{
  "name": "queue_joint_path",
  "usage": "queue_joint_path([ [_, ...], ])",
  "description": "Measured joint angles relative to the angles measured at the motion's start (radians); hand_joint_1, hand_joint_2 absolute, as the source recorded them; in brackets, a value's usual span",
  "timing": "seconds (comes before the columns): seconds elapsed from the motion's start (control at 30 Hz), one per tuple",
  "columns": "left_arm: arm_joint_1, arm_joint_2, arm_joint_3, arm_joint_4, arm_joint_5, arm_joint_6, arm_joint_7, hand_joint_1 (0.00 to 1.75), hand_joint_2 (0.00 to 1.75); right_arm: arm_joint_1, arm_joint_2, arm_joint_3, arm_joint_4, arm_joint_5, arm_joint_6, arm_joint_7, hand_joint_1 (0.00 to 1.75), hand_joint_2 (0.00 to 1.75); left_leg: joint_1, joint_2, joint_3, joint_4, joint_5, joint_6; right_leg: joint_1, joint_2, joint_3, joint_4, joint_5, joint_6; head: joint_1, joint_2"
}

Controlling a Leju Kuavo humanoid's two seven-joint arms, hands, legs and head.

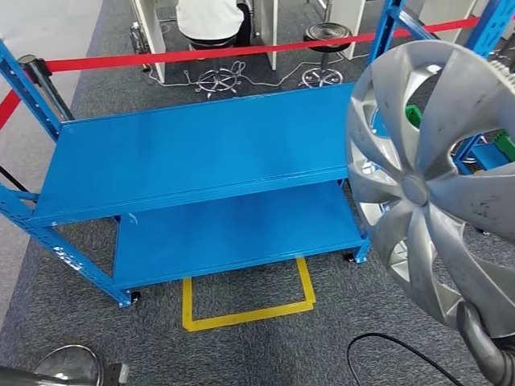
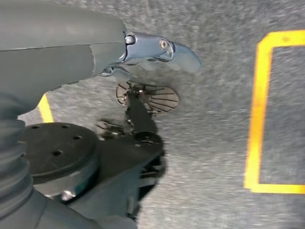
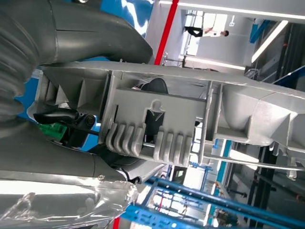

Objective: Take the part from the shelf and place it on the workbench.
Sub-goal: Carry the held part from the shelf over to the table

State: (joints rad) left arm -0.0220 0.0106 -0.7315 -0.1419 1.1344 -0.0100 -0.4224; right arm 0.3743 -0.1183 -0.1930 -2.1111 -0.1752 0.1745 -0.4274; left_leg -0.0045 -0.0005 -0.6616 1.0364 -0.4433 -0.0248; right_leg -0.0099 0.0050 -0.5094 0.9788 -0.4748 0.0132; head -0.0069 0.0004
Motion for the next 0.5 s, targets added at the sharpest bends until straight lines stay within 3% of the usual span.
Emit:
queue_joint_path([
  [0.07,0.0,-0.001,-0.012,0.0,-0.017,-0.016,-0.002,0.0,1.75,0.019,0.011,-0.018,0.0,0.021,0.024,-0.009,1.75,1.75,0.002,0.0,-0.027,0.128,-0.106,-0.008,0.0,-0.001,-0.031,0.002,0.028,-0.003,-0.004,0.0],
  [0.1,-0.001,-0.001,-0.019,0.0,-0.026,-0.022,0.002,0.0,1.75,0.033,0.024,-0.034,0.0,0.033,0.052,-0.021,1.75,1.75,0.003,0.0,-0.032,0.185,-0.127,-0.011,0.0,-0.002,-0.047,0.003,0.04,-0.001,-0.003,0.0],
  [0.13,-0.001,-0.002,-0.029,0.0,-0.036,-0.023,0.013,0.0,1.75,0.046,0.045,-0.055,0.0,0.047,0.094,-0.034,1.75,1.75,0.004,0.0,-0.025,0.219,-0.122,-0.013,-0.001,-0.003,-0.064,0.004,0.052,0.001,-0.003,0.0],
  [0.17,0.0,-0.002,-0.039,0.0,-0.044,-0.018,0.027,0.0,1.75,0.058,0.072,-0.081,0.0,0.064,0.15,-0.047,1.75,1.75,0.005,0.0,-0.002,0.219,-0.097,-0.014,-0.001,-0.004,-0.079,0.006,0.063,0.003,-0.003,0.0],
  [0.23,0.002,-0.004,-0.059,0.0,-0.052,-0.002,0.051,0.0,1.75,0.08,0.14,-0.141,-0.005,0.101,0.282,-0.058,1.75,1.75,0.008,-0.009,0.093,0.119,-0.051,-0.011,-0.003,0.0,-0.106,0.01,0.083,0.01,-0.004,0.0],
  [0.3,0.002,-0.008,-0.071,0.0,-0.043,0.006,0.055,0.0,1.75,0.093,0.207,-0.207,-0.013,0.125,0.407,-0.059,1.75,1.75,0.009,-0.034,0.199,-0.031,-0.061,-0.001,-0.001,0.008,-0.126,0.016,0.103,0.021,-0.003,0.0],
  [0.33,0.001,-0.01,-0.074,0.0,-0.036,0.008,0.053,0.0,1.75,0.094,0.237,-0.241,-0.015,0.128,0.456,-0.059,1.75,1.75,0.009,-0.045,0.228,-0.078,-0.074,0.005,-0.001,0.013,-0.132,0.015,0.116,0.027,-0.002,0.0],
  [0.4,0.002,-0.016,-0.077,0.0,-0.022,0.017,0.044,0.0,1.75,0.082,0.282,-0.3,-0.015,0.132,0.509,-0.057,1.75,1.75,0.006,-0.035,0.228,-0.1,-0.074,0.019,-0.003,0.022,-0.142,0.009,0.14,0.039,-0.001,0.0],
  [0.43,0.002,-0.018,-0.078,0.0,-0.014,0.024,0.039,0.0,1.75,0.072,0.299,-0.322,-0.012,0.138,0.516,-0.059,1.75,1.75,0.006,-0.024,0.219,-0.1,-0.067,0.027,-0.005,0.023,-0.148,0.01,0.136,0.045,-0.001,0.0],
  [0.47,0.001,-0.019,-0.078,0.0,-0.006,0.032,0.033,0.0,1.75,0.059,0.311,-0.337,-0.007,0.148,0.512,-0.063,1.75,1.75,0.007,-0.012,0.21,-0.101,-0.057,0.035,-0.005,0.022,-0.157,0.028,0.113,0.049,0.001,0.0],
  [0.5,-0.001,-0.019,-0.078,0.0,0.002,0.039,0.026,0.0,1.75,0.044,0.319,-0.344,0.002,0.16,0.497,-0.072,1.75,1.75,0.007,0.0,0.199,-0.102,-0.047,0.042,-0.006,0.017,-0.171,0.066,0.07,0.053,0.003,0.0],
])
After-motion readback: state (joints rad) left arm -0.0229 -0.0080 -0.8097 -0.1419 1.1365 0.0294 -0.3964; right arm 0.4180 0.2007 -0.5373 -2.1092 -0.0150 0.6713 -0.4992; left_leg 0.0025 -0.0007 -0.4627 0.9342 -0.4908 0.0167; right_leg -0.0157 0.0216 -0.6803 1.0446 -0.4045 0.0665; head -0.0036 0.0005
